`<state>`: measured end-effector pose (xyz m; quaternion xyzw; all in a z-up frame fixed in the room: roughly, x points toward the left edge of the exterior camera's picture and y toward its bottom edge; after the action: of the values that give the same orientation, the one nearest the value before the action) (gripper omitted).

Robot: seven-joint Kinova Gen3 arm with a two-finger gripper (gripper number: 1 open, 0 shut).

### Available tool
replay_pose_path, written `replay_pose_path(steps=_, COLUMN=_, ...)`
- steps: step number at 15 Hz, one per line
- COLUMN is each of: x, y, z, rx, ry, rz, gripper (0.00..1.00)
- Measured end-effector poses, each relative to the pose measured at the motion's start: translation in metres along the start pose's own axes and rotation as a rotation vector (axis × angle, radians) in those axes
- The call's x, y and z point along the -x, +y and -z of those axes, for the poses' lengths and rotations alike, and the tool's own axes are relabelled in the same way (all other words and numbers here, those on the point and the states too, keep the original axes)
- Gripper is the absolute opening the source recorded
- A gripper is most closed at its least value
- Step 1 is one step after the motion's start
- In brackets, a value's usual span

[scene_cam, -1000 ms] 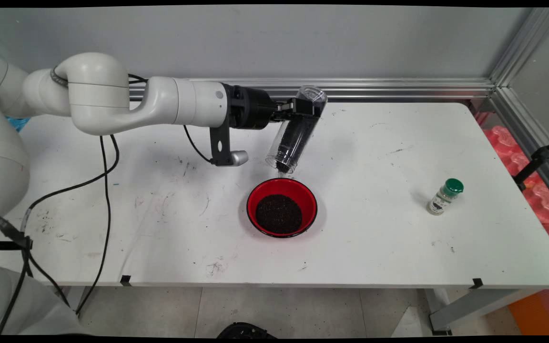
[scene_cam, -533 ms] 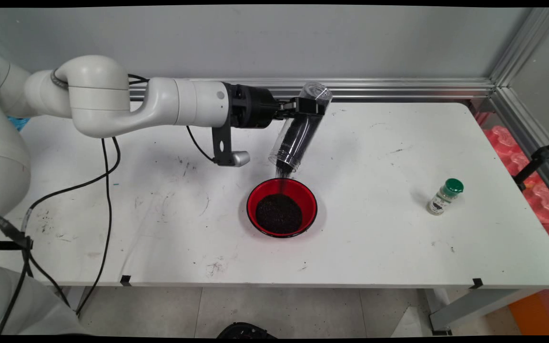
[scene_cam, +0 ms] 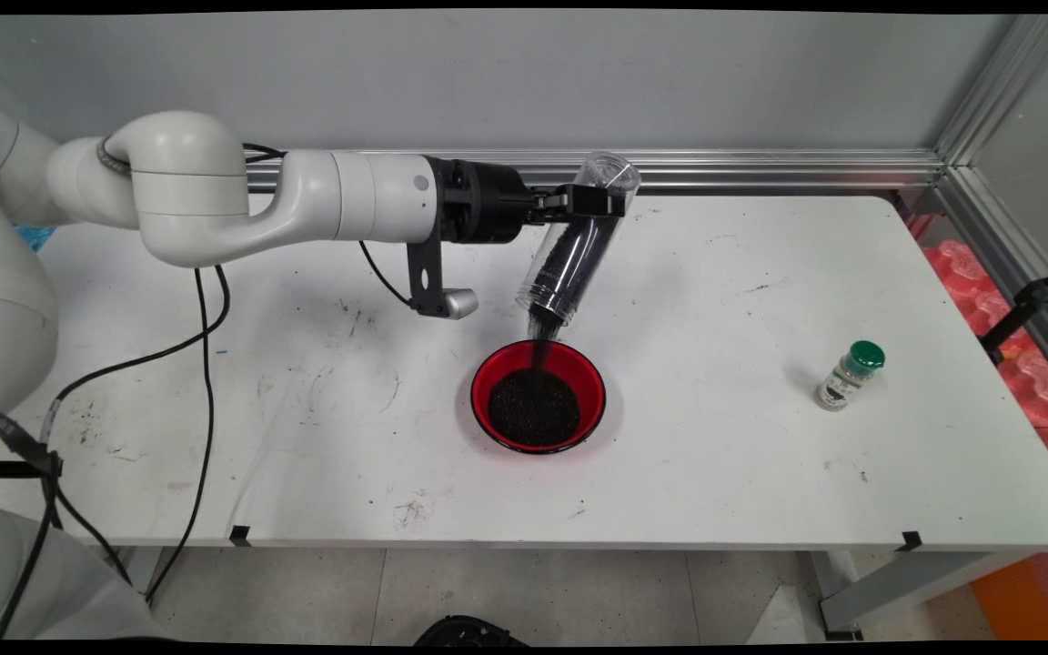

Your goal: Pour the black seasoning powder in the red bowl

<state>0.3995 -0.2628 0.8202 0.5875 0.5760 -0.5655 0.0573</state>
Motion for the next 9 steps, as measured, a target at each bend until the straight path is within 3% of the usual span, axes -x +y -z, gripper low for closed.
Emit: replay_pose_path(steps=9, x=0.0000, y=0.0000, z=0.0000, rx=-0.023, ry=-0.016, rz=-0.019, gripper=0.00)
